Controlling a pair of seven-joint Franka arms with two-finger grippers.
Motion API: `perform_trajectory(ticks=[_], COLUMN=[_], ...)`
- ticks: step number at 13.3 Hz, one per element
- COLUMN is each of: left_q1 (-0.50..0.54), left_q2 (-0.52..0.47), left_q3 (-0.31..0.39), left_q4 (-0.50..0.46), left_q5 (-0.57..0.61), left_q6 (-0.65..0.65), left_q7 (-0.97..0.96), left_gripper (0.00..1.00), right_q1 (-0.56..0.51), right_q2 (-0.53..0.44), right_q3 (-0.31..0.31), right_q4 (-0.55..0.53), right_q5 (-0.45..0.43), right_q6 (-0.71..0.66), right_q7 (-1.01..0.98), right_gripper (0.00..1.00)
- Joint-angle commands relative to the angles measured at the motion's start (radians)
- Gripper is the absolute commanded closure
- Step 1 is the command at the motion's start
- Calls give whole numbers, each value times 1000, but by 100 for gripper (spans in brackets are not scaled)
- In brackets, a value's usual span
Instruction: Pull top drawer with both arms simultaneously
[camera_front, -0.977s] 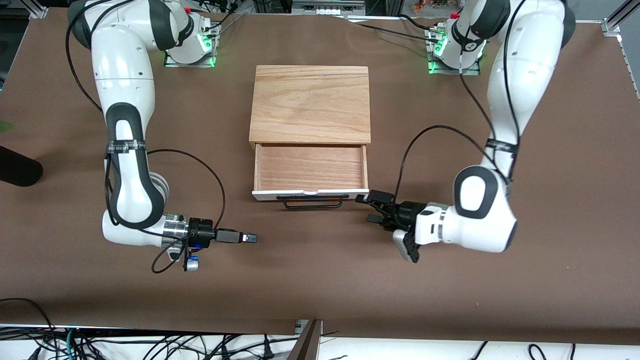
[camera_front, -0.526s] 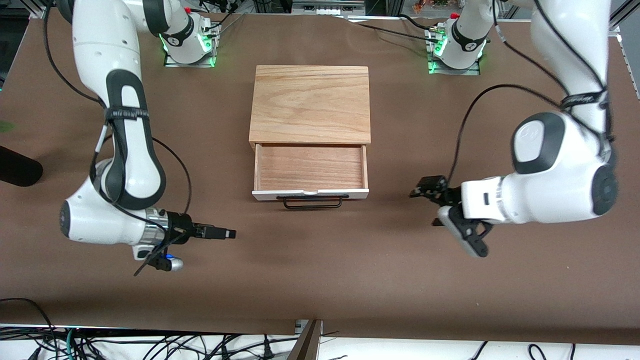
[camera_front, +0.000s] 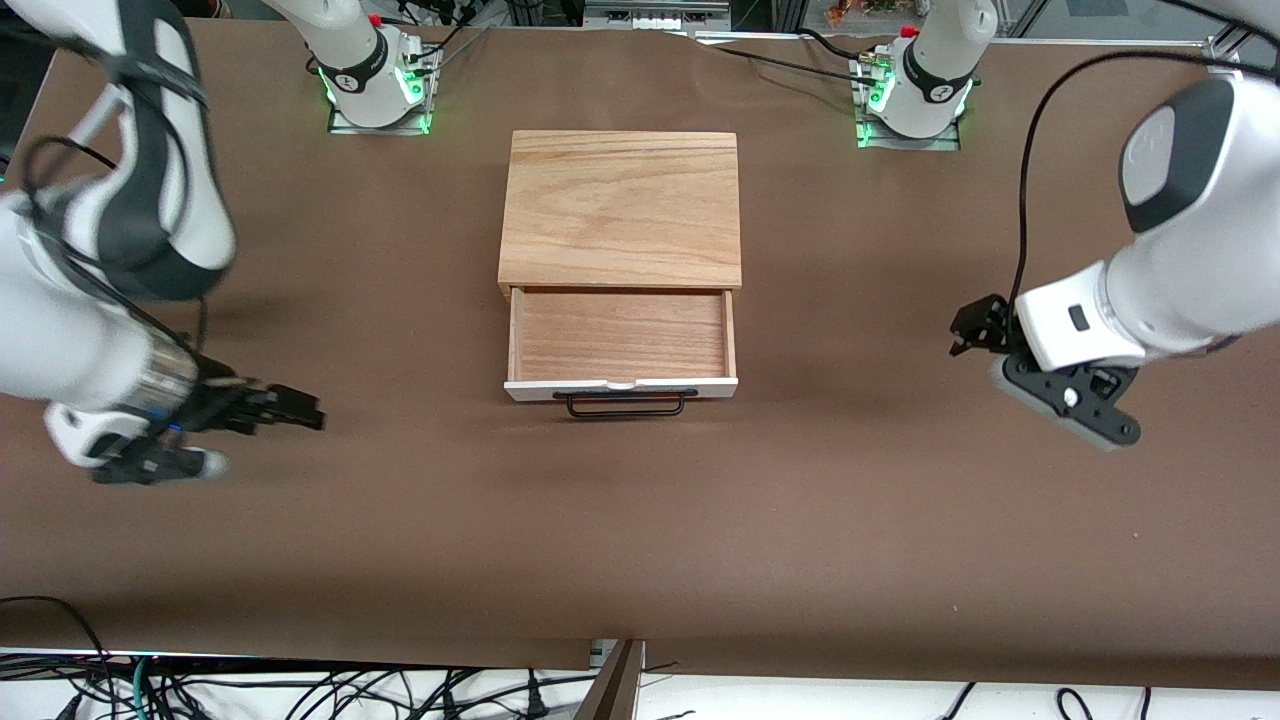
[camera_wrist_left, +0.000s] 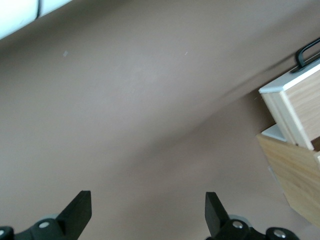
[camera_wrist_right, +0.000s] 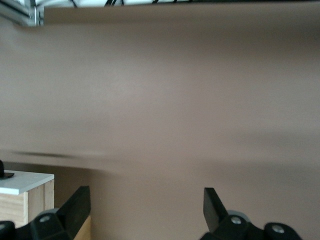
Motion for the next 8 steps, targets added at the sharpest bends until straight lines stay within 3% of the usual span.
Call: perform_trajectory(ticks=[1,4,8], left_q1=[-19,-19,7], left_q2=[-241,-318,-326], left_q3=[3,5,6], left_q4=[-300,-393,-396], left_q5=[100,94,79], left_q6=[106,138,123], left_q7=[-247,-313,-311], left_gripper=[0,0,0], right_q1=[-55,-56,-95], right_q2=[-158,-238,-350], right_q3=[26,38,121], right_q4=[-104,-110,-243], right_q5=[-88,-124,-172], right_q6=[-61,-170,-172], right_q7=[-6,130,188], right_gripper=[0,0,0])
